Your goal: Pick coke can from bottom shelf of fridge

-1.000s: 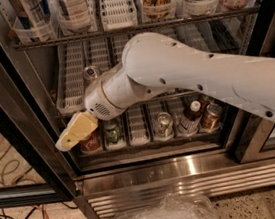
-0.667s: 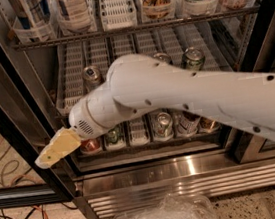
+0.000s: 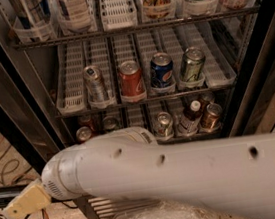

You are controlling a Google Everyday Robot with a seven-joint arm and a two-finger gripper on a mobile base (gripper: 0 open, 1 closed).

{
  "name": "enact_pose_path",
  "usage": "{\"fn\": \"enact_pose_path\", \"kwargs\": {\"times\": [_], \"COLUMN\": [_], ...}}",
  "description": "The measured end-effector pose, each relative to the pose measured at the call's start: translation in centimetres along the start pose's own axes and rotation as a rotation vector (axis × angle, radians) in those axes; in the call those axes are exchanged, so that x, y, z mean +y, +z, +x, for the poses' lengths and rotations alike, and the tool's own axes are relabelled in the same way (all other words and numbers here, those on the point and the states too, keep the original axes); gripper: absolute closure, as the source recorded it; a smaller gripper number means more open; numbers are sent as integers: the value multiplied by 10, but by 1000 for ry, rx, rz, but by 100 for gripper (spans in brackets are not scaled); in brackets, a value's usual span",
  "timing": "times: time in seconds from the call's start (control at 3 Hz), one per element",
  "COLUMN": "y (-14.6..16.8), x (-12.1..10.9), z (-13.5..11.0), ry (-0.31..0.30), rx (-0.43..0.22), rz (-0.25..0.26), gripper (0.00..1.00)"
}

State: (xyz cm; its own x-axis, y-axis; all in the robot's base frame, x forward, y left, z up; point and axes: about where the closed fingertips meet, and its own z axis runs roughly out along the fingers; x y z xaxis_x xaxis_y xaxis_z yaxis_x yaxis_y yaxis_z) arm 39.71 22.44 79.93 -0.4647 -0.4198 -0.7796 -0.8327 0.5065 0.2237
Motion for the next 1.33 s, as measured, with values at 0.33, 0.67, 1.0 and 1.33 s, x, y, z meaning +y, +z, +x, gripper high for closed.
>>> {"fn": "enact_pose_path", "kwargs": {"times": [0.33,0.67,1.0,1.33], "y": [-24,-25,-25,-15], "x": [-18,-23,-22,-35], "z": [17,32,31,35], "ry": [-65,-23,-24,4], "rx": [-65,-66,-66,-110], "rz": [151,166,166,168], "gripper": [0,0,0,0]}}
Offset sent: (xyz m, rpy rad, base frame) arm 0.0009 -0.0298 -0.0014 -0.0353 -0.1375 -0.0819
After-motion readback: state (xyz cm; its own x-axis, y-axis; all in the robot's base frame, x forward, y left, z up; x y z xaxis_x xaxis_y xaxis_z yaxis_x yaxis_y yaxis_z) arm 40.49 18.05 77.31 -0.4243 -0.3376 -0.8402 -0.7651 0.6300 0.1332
